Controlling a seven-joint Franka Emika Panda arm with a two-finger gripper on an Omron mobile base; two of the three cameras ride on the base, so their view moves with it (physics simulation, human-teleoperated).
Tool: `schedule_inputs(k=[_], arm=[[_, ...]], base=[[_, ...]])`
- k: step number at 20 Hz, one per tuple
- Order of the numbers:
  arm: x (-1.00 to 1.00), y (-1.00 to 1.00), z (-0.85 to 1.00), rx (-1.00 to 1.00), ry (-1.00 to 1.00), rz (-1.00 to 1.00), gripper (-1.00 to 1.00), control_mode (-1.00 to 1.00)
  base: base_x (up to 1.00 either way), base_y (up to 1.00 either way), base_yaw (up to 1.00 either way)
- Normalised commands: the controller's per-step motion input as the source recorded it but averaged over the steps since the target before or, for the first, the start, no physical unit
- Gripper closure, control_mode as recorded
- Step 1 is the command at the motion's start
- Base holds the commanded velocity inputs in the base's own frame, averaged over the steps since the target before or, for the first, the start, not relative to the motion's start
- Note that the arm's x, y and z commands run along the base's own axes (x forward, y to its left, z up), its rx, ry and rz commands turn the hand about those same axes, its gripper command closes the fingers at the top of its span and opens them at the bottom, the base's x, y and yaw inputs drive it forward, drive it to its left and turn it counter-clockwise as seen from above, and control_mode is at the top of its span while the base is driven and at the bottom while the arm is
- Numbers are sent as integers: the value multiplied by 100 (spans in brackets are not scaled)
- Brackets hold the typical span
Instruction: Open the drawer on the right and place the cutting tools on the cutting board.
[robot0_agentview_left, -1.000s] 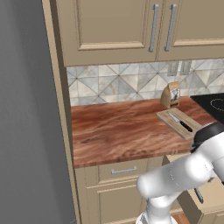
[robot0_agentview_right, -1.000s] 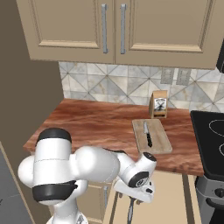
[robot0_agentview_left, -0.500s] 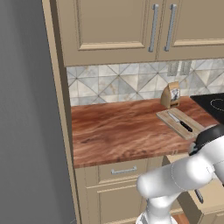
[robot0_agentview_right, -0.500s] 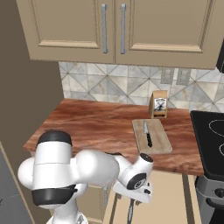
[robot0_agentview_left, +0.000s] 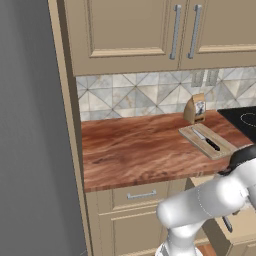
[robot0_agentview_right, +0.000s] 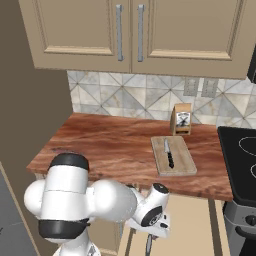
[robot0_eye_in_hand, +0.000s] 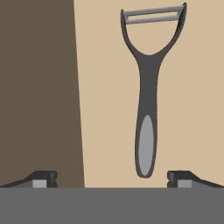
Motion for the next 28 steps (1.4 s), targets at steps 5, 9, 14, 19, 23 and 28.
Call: schedule_inputs(k=[5,9,14,19,23,28], arm=[[0,0,-19,0,0,0,-100,-100],[0,-3,-17,0,0,0,-100,-100],[0,-1,-9,0,0,0,-100,-100],[0,0,-9,-3,1,0,-100,-100],[-8,-13,-48,-12,3,0,-100,-100],[0,0,-1,0,0,0,-100,-100]], base=[[0,0,0],[0,0,0],[0,0,0],[0,0,0],[0,0,0],[0,0,0]])
